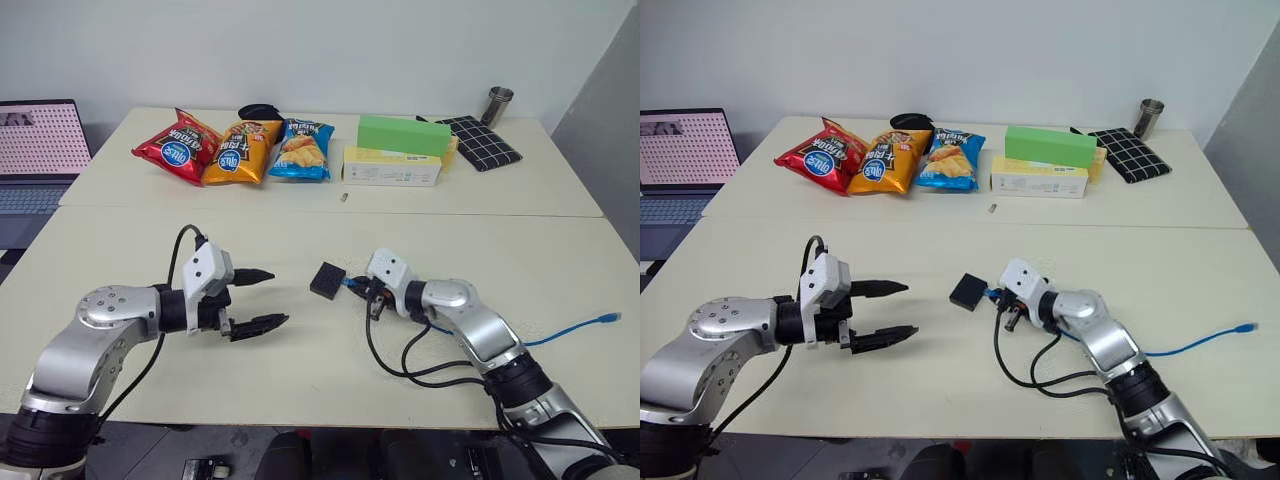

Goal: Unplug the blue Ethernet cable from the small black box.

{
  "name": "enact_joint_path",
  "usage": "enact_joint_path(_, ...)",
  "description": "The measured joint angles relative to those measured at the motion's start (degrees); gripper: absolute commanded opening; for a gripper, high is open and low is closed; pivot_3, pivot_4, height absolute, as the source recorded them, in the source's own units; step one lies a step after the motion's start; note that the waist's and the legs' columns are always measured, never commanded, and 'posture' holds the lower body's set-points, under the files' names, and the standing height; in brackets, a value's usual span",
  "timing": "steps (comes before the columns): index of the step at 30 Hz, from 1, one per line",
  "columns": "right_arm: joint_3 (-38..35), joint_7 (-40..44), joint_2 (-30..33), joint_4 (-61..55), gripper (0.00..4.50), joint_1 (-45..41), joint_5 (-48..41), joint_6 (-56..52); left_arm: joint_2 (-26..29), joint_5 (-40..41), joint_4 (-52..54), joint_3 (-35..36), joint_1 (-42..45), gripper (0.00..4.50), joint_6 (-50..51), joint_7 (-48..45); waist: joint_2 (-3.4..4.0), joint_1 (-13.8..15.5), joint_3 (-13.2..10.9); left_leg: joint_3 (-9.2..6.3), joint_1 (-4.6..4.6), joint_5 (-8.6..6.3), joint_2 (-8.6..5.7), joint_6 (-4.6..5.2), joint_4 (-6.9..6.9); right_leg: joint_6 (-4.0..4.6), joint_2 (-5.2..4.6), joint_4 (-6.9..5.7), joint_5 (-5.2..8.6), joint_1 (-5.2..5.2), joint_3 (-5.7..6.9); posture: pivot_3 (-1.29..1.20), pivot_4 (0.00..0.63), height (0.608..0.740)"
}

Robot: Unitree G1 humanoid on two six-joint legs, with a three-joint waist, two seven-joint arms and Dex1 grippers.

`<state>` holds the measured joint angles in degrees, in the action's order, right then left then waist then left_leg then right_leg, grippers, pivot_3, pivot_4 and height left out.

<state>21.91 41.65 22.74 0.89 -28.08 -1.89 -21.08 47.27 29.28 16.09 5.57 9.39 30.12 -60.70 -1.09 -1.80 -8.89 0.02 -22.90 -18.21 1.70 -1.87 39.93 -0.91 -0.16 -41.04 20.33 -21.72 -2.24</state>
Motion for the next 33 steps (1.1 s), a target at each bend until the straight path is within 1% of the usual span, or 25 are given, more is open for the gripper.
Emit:
enact_joint_path(3, 1.31, 0.92, 2.75, -2.28, 0.14, -0.48, 4.07, 7.72, -2.79, 2.51, -1.02, 0.14, 0.92, 4.50, 3.51, 1.71, 0.02, -0.05, -0.01, 0.00, -0.01, 0.00, 0.00, 0.00, 0.00, 0.00, 0.00, -0.01, 0.00, -0.03, 0.01, 0.00, 0.150, 0.740)
enact_joint_path(4, 2.43, 1.08, 4.54, -2.60, 0.14, -1.22, 6.40, 11.97, -4.47, 4.24, -1.22, 0.49, 1.71, 4.50, 5.45, 2.72, 0.04, 0.00, -0.03, 0.01, -0.04, 0.00, -0.03, 0.00, 0.01, 0.00, -0.01, -0.02, 0.00, -0.04, 0.00, 0.00, 0.150, 0.740)
enact_joint_path(8, 3.70, 0.37, 8.45, -2.84, 0.14, -4.32, 13.54, 28.36, -8.38, 10.64, -2.61, 1.97, 4.42, 4.50, 12.72, 6.31, -0.03, -0.02, -0.01, -0.01, -0.02, 0.01, 0.00, -0.01, 0.03, 0.00, -0.01, -0.03, 0.00, -0.03, 0.03, 0.00, 0.150, 0.740)
enact_joint_path(10, 3.75, -0.20, 8.58, -2.75, 0.14, -5.05, 15.20, 34.75, -9.57, 12.59, -3.29, 2.56, 5.63, 4.50, 15.24, 7.83, -0.05, -0.07, 0.01, 0.00, -0.02, 0.01, 0.02, -0.01, 0.03, 0.00, 0.00, -0.03, 0.00, -0.02, 0.02, 0.00, 0.150, 0.740)
enact_joint_path(15, 3.86, -0.72, 8.23, -1.04, 0.14, -5.45, 16.71, 44.00, -11.35, 16.15, -3.52, 2.76, 6.99, 4.50, 18.79, 9.18, -0.05, -0.07, 0.01, 0.01, -0.02, 0.01, 0.02, -0.02, 0.06, 0.00, -0.01, -0.02, 0.00, 0.00, 0.02, 0.00, 0.150, 0.740)
enact_joint_path(18, 3.67, -1.40, 7.85, -0.24, 0.14, -6.86, 17.22, 47.35, -12.15, 17.39, -3.63, 2.75, 7.58, 4.01, 19.54, 9.31, -0.05, -0.08, 0.01, 0.00, -0.01, 0.02, 0.02, -0.03, 0.06, 0.00, -0.01, -0.03, 0.00, 0.00, 0.03, 0.00, 0.150, 0.740)
enact_joint_path(20, 3.40, -1.94, 7.53, 0.00, 0.14, -7.19, 17.54, 48.61, -12.55, 18.41, -3.71, 2.75, 7.90, 3.56, 20.09, 9.14, -0.05, -0.07, 0.01, -0.01, -0.01, 0.02, 0.02, -0.03, 0.06, 0.00, -0.01, -0.02, 0.00, 0.00, 0.03, 0.00, 0.150, 0.740)
enact_joint_path(21, 3.40, -2.10, 7.46, 0.15, 0.14, -7.19, 17.67, 49.22, -12.54, 19.05, -3.74, 2.78, 8.12, 3.25, 20.59, 8.90, -0.05, -0.06, 0.01, 0.00, -0.01, 0.02, 0.02, -0.03, 0.06, 0.00, -0.01, -0.02, 0.00, 0.01, 0.03, 0.00, 0.150, 0.740)
enact_joint_path(22, 3.40, -2.22, 7.41, 0.34, 0.14, -7.19, 17.81, 49.58, -12.53, 19.58, -3.74, 2.80, 8.24, 3.11, 20.75, 8.77, -0.05, -0.07, 0.01, 0.01, -0.01, 0.02, 0.02, -0.03, 0.06, 0.00, -0.01, -0.02, 0.00, 0.01, 0.02, 0.00, 0.150, 0.740)
enact_joint_path(24, 3.32, -2.51, 7.40, 0.67, 0.14, -7.19, 18.23, 50.22, -12.25, 20.12, -3.75, 2.86, 8.28, 2.73, 20.86, 8.62, -0.05, -0.08, 0.01, 0.00, -0.01, 0.02, 0.02, -0.03, 0.06, 0.00, -0.01, -0.03, 0.00, 0.00, 0.03, 0.00, 0.150, 0.740)
enact_joint_path(27, 2.50, -3.05, 7.37, 0.90, 0.14, -7.19, 18.62, 50.88, -11.77, 20.36, -3.85, 3.16, 8.27, 2.02, 21.03, 8.18, -0.05, -0.07, 0.01, 0.00, -0.01, 0.02, 0.02, -0.03, 0.06, 0.00, -0.01, -0.02, 0.00, 0.00, 0.02, 0.00, 0.150, 0.740)
enact_joint_path(33, 1.76, -3.74, 7.27, 1.89, 0.13, -7.18, 18.71, 52.24, -10.73, 21.20, -4.48, 3.60, 8.19, 0.89, 21.27, 6.14, -0.05, -0.08, 0.01, 0.00, -0.01, 0.02, 0.02, -0.03, 0.06, 0.00, -0.01, -0.02, 0.00, 0.00, 0.02, 0.00, 0.150, 0.740)
